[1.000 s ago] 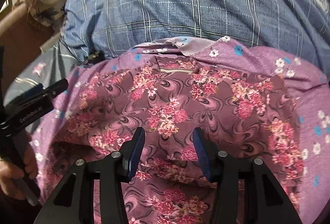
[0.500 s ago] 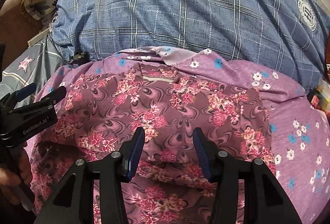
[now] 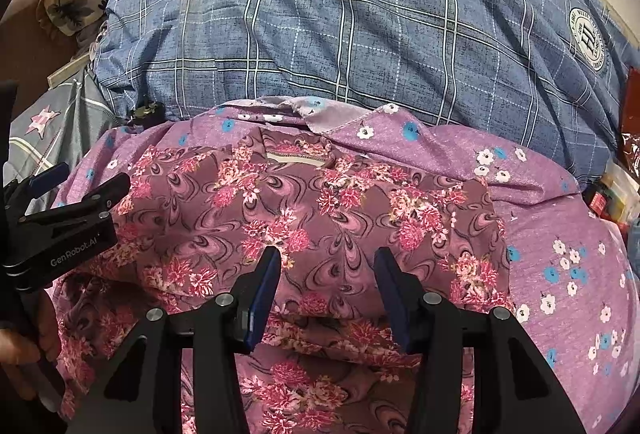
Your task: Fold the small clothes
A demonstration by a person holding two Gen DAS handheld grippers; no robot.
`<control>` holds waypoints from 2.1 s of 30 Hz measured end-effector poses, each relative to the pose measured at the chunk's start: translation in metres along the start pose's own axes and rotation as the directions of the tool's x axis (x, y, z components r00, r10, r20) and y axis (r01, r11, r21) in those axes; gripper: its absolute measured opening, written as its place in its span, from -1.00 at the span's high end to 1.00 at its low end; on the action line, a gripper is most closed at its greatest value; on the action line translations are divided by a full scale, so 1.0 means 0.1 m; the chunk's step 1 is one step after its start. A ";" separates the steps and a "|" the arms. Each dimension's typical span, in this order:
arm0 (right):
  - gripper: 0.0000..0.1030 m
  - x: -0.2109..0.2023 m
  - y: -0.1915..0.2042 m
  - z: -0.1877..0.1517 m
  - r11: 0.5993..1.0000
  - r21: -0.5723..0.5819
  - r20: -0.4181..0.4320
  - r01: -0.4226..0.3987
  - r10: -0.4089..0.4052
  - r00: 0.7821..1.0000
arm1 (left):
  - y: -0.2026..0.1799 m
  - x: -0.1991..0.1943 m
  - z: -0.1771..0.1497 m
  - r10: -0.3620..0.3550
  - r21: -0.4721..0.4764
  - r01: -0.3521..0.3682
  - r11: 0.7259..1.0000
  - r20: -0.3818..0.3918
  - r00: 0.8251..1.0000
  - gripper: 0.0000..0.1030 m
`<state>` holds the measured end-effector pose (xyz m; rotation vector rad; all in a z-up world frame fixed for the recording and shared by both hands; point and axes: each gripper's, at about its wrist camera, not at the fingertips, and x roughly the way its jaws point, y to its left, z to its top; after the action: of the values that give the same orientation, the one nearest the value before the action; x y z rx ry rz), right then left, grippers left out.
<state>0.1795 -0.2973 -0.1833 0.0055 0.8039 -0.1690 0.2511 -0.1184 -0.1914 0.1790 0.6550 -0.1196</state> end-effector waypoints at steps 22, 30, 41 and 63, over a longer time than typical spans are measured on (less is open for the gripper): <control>0.02 0.04 0.19 -0.03 0.995 -0.073 -0.051 -0.075 0.072 0.996 | 0.02 -0.01 0.02 0.003 -0.004 -0.003 1.000 0.001 1.000 -0.82; 0.02 0.05 0.21 -0.04 0.995 -0.075 -0.058 -0.072 0.068 0.996 | 0.03 -0.01 0.02 0.005 -0.006 -0.005 1.000 0.002 1.000 -0.82; 0.02 0.03 0.23 -0.04 0.995 -0.081 -0.052 -0.064 0.060 0.997 | 0.03 -0.01 0.02 0.005 -0.007 -0.005 1.000 0.002 1.000 -0.82; 0.02 -0.29 -0.23 -0.04 0.997 0.037 0.004 -0.074 0.074 0.997 | 0.43 -0.35 -0.27 0.054 -0.042 -0.054 0.998 -0.005 0.999 -0.82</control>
<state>0.1528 -0.3157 -0.1640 0.0703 0.7966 -0.1139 0.2148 -0.0694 -0.1852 0.1564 0.6557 -0.0535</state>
